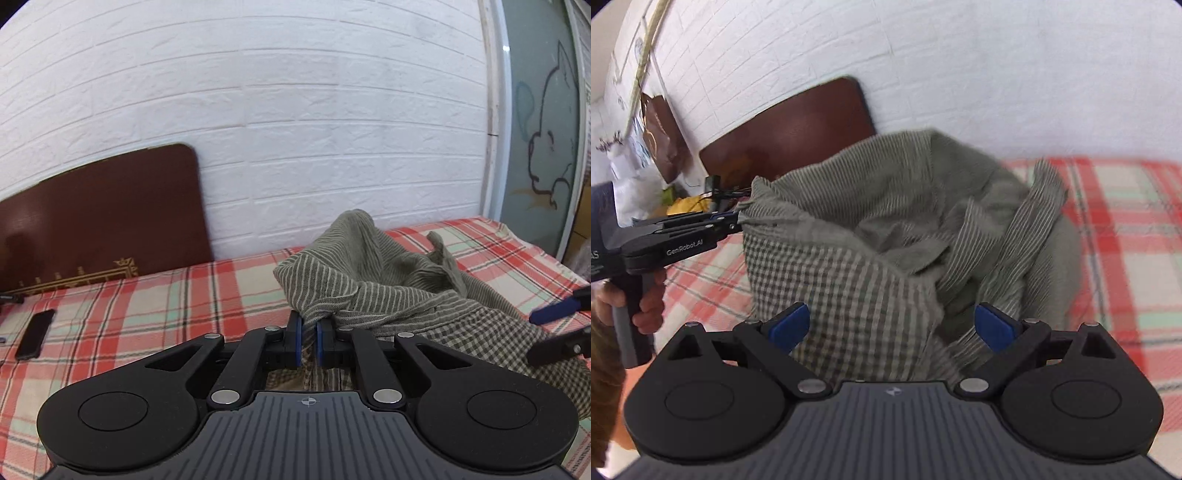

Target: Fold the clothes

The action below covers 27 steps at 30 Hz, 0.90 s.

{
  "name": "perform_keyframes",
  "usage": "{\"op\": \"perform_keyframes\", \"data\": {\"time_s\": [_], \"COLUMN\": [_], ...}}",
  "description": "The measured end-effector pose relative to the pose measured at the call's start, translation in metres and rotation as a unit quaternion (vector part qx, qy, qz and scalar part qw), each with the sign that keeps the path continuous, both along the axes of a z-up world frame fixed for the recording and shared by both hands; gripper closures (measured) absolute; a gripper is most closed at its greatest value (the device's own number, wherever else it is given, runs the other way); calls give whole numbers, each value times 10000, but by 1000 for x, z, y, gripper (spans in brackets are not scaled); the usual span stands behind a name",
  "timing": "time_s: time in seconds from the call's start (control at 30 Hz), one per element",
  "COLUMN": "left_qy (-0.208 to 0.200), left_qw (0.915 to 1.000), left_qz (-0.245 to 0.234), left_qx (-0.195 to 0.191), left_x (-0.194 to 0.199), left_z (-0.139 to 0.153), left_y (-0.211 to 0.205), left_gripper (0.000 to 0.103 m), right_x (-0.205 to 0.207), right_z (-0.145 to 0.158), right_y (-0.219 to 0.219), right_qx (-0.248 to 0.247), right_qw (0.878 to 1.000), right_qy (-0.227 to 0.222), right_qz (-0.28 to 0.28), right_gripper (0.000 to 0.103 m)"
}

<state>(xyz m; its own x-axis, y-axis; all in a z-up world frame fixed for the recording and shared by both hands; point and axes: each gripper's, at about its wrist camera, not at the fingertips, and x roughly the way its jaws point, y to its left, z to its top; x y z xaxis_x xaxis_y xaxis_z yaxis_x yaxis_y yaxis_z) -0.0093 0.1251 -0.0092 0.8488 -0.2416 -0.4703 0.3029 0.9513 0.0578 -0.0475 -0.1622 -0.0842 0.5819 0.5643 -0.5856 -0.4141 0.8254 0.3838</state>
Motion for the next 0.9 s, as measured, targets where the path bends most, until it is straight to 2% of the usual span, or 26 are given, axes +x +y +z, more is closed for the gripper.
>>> {"op": "perform_keyframes", "data": {"time_s": [0.07,0.13,0.17,0.2,0.23,0.27,0.3,0.43,0.6,0.73,0.9], "left_qy": [1,-2,-10,-20,-31,-37,-43,-33,77,283,860], "left_qw": [10000,10000,10000,10000,10000,10000,10000,9995,9973,9937,9868], "left_qz": [20,23,23,29,37,49,84,320,713,1053,1326], "left_qx": [-68,-86,-66,-52,-43,-38,-27,20,133,260,352], "left_x": [0,1,2,2,2,2,1,2,13,23,29], "left_z": [0,0,0,-1,-1,-1,-1,-3,-7,-17,-54], "left_y": [3,3,2,1,1,1,2,13,42,68,90], "left_gripper": [99,99,99,99,99,99,99,99,99,99,100], "right_x": [-4,-5,-5,-4,-3,-2,-3,-9,-21,-19,-13], "right_z": [-5,-6,-4,-2,1,4,10,30,50,33,-16], "right_y": [-6,-10,-8,-6,-5,-3,-1,14,55,96,140], "right_qx": [182,300,299,271,241,232,271,441,707,697,343], "right_qw": [9997,9994,9994,9995,9997,9997,9996,9983,9882,9813,9789], "right_qy": [177,168,149,117,83,56,36,-275,-640,-314,363], "right_qz": [-28,-72,-80,-62,-41,-1,35,262,1202,1765,1982], "right_gripper": [9,24,37,55,67,89,93,95,95,95,95]}}
